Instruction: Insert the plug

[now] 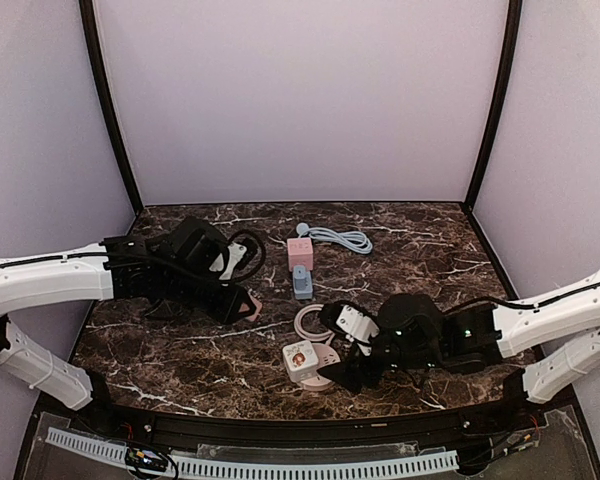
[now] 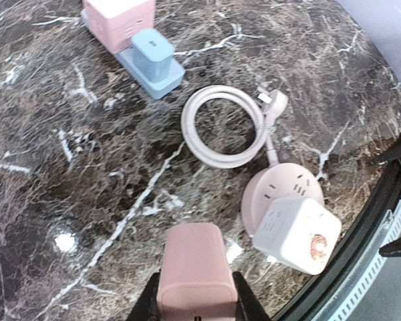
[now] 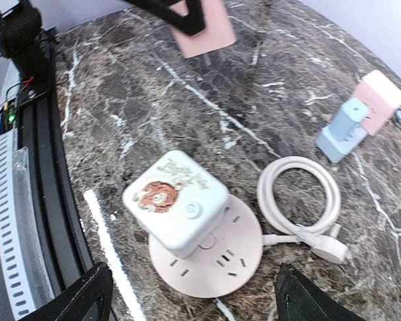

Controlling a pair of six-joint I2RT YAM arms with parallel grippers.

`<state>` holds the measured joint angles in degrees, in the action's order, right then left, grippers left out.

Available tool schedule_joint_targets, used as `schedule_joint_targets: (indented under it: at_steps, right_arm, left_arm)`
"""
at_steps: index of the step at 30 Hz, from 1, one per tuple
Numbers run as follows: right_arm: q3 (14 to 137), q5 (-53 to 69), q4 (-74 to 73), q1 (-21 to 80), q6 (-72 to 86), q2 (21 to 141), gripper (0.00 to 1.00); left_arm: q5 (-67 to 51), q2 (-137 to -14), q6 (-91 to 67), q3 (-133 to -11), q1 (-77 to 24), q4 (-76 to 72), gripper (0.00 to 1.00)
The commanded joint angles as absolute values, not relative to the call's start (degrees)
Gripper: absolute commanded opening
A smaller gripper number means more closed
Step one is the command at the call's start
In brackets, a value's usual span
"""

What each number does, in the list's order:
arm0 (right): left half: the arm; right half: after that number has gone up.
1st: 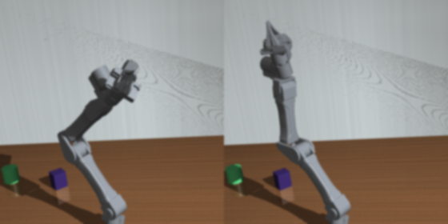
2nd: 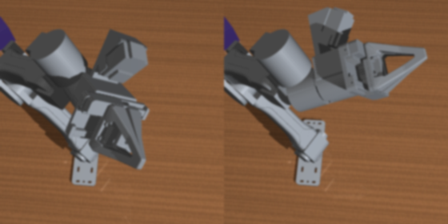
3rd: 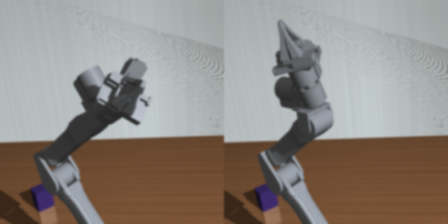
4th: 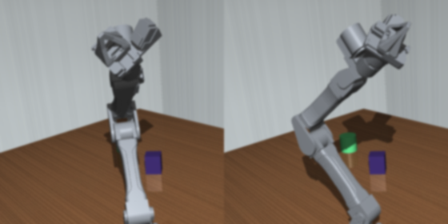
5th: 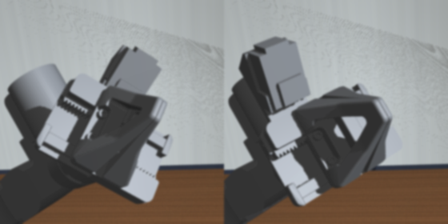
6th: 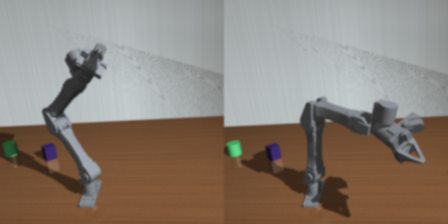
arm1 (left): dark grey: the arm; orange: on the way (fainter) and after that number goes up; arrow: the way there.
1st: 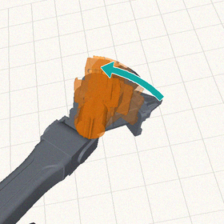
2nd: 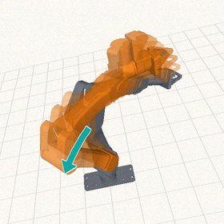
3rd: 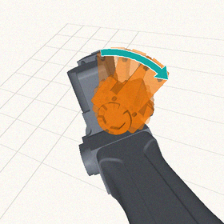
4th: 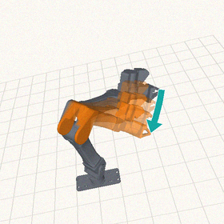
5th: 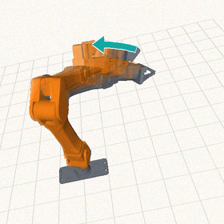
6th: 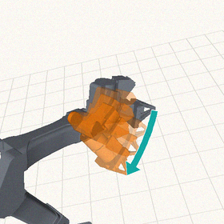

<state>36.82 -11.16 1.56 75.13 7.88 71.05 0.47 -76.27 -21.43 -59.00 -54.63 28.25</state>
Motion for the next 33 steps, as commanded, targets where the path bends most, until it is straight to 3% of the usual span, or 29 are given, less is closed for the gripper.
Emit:
schedule_joint_targets:
  at_steps: [1,6,19,33]
  right_arm:
    - [40.89,-0.38,0.19,76.11,3.24,77.50,0.82]
    - [44.67,5.18,-2.91,76.04,-3.97,86.87,0.82]
    - [51.67,-7.22,-6.29,74.98,-12.23,93.86,0.85]
    - [51.06,5.10,1.98,68.31,-27.90,92.95,0.84]
  left_arm:
    - [6.30,-72.32,-20.92,-55.50,-53.41,31.58,0.01]
    - [7.18,-69.69,-20.09,-52.33,-53.02,31.19,0.01]
    - [7.02,-64.49,-20.74,-45.92,-52.54,28.32,0.01]
    - [6.66,-61.45,-20.20,-40.32,-52.52,22.37,0.01]
